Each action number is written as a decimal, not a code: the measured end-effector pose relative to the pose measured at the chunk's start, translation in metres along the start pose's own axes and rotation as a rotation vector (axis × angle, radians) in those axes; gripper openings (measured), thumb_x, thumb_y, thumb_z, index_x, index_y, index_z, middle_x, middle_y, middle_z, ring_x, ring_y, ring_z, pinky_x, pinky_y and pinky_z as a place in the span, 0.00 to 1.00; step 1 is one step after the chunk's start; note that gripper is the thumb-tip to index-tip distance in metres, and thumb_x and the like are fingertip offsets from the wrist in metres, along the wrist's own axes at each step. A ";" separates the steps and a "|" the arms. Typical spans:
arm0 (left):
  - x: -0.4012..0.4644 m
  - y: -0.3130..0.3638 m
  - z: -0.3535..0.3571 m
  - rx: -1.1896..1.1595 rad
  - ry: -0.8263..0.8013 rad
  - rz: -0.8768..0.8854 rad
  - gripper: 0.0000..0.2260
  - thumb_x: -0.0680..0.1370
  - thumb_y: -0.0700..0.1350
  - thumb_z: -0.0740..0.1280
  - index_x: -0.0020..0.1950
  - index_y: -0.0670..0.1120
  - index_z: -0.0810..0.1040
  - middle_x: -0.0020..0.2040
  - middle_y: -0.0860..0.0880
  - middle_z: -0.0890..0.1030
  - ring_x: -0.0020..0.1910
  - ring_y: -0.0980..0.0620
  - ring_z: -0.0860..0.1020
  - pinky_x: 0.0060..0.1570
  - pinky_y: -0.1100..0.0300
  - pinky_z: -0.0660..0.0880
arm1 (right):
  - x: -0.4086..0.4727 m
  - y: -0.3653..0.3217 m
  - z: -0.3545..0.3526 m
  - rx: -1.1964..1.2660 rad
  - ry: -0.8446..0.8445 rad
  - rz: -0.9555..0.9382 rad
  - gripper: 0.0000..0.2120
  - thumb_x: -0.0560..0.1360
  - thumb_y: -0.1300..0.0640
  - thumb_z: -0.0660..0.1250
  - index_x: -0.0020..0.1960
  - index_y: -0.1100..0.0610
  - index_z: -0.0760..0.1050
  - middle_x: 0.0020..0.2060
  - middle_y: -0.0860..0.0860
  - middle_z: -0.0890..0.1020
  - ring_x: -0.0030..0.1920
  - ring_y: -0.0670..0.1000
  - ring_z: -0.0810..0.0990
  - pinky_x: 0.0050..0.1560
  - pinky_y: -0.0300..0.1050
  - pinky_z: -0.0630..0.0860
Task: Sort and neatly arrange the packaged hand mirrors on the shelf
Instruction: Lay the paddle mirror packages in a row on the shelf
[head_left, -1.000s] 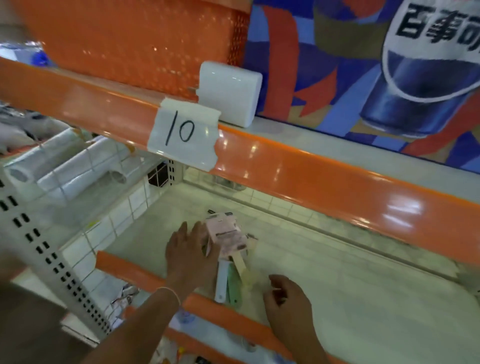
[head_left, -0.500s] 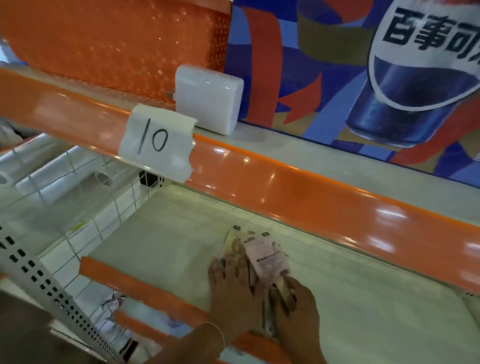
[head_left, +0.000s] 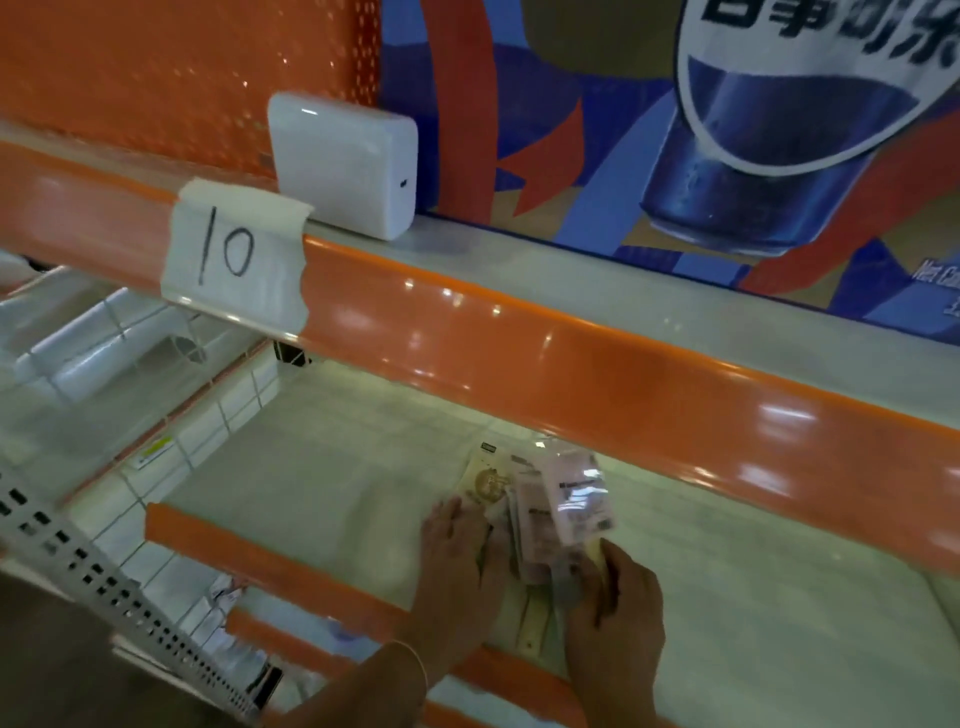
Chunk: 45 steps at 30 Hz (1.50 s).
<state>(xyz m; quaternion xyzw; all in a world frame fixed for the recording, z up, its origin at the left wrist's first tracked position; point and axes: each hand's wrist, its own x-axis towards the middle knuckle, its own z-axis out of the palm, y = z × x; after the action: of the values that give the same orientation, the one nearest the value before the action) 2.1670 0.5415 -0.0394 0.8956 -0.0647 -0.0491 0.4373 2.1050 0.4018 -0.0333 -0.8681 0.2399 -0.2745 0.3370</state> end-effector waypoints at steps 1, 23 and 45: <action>0.002 -0.003 -0.003 -0.074 0.016 -0.005 0.23 0.81 0.56 0.53 0.73 0.45 0.66 0.76 0.46 0.58 0.76 0.47 0.52 0.75 0.49 0.51 | -0.001 -0.006 0.000 0.003 0.022 -0.028 0.17 0.77 0.50 0.62 0.56 0.61 0.79 0.46 0.57 0.80 0.45 0.59 0.80 0.46 0.43 0.70; 0.087 -0.099 -0.152 0.089 0.131 0.003 0.16 0.80 0.42 0.60 0.68 0.41 0.71 0.56 0.41 0.81 0.57 0.42 0.78 0.55 0.53 0.74 | -0.048 -0.109 0.101 -0.367 -0.116 0.018 0.05 0.71 0.55 0.69 0.46 0.53 0.82 0.39 0.52 0.82 0.42 0.53 0.81 0.42 0.45 0.77; 0.086 -0.131 -0.149 0.679 0.157 0.412 0.20 0.60 0.42 0.77 0.49 0.37 0.82 0.33 0.43 0.79 0.27 0.44 0.76 0.25 0.56 0.72 | -0.017 -0.130 0.067 -0.166 -0.241 0.372 0.07 0.71 0.47 0.70 0.40 0.47 0.72 0.36 0.46 0.78 0.38 0.47 0.75 0.40 0.42 0.69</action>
<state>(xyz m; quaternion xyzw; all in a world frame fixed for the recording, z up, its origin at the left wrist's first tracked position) 2.2831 0.7232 -0.0542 0.9585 -0.2220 0.1323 0.1207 2.1655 0.5278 0.0130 -0.8601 0.3755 -0.0812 0.3356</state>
